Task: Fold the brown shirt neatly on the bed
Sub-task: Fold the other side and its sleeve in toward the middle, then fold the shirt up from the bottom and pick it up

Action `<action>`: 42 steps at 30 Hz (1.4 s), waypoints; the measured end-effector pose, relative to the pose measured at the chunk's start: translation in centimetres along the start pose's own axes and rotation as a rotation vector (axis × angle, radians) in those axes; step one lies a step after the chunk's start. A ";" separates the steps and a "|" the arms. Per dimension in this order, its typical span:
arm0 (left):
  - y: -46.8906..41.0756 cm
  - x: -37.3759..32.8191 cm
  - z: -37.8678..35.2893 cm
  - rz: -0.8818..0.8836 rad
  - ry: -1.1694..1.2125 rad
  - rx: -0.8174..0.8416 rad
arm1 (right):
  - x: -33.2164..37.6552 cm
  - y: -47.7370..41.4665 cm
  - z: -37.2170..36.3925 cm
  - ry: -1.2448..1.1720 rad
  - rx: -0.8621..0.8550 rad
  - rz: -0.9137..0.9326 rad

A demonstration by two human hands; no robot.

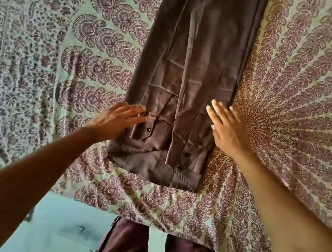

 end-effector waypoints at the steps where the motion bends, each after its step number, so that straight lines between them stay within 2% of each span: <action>1: 0.6 0.4 -0.9 -0.072 -0.064 0.023 | 1.1 1.2 -0.6 0.031 0.023 0.047; 5: 2.2 0.2 -3.2 -0.359 -0.289 0.027 | 5.1 5.5 -2.7 0.135 0.129 0.175; 8: 2.2 -0.3 -3.6 -0.466 -0.377 -0.006 | 7.1 7.3 -4.2 0.183 0.167 0.231; 13: 2.5 -0.9 -4.7 -0.704 -0.446 -0.012 | 8.6 6.4 -4.1 0.226 0.093 0.327; 17: 2.9 -0.7 -4.6 -0.767 -0.389 0.009 | 8.9 6.0 -3.7 0.244 0.056 0.385; 22: 2.2 -0.1 -3.9 -0.869 -0.403 0.058 | 9.0 6.5 -4.0 0.274 0.044 0.362; 26: 2.1 -1.0 -3.4 -0.869 -0.332 0.037 | 8.6 6.5 -5.2 0.248 0.093 0.219; 30: 1.5 -1.5 -2.9 -0.657 -0.147 0.080 | 8.6 6.5 -4.8 0.044 0.085 0.120; 32: 0.2 -0.4 -1.7 -0.390 0.126 0.108 | 8.4 6.3 -3.2 -0.186 0.000 0.010; 34: -0.7 2.1 -0.8 -0.033 0.514 0.163 | 6.9 6.4 -1.5 -0.485 -0.100 -0.289; 36: -1.3 4.1 0.3 0.184 0.820 0.163 | 5.5 6.4 -0.1 -0.811 -0.249 -0.581; 37: -1.7 4.7 1.2 0.229 0.944 0.137 | 5.1 6.1 1.0 -0.970 -0.373 -0.640; 39: -3.2 6.1 3.6 0.336 1.176 0.048 | 3.4 4.8 3.4 -1.137 -0.589 -0.673; 42: -6.3 8.7 6.1 0.516 1.457 -0.086 | 0.2 2.0 7.1 -1.254 -0.796 -0.711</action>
Point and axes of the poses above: each hand's wrist, its own y-axis away from the middle knuckle, its own z-axis out of the back of the hand, x = y × z, the point moved 9 cm from there along -y, towards the middle knuckle, and after that the axes turned 8 degrees about z, right-handed, at the moved point
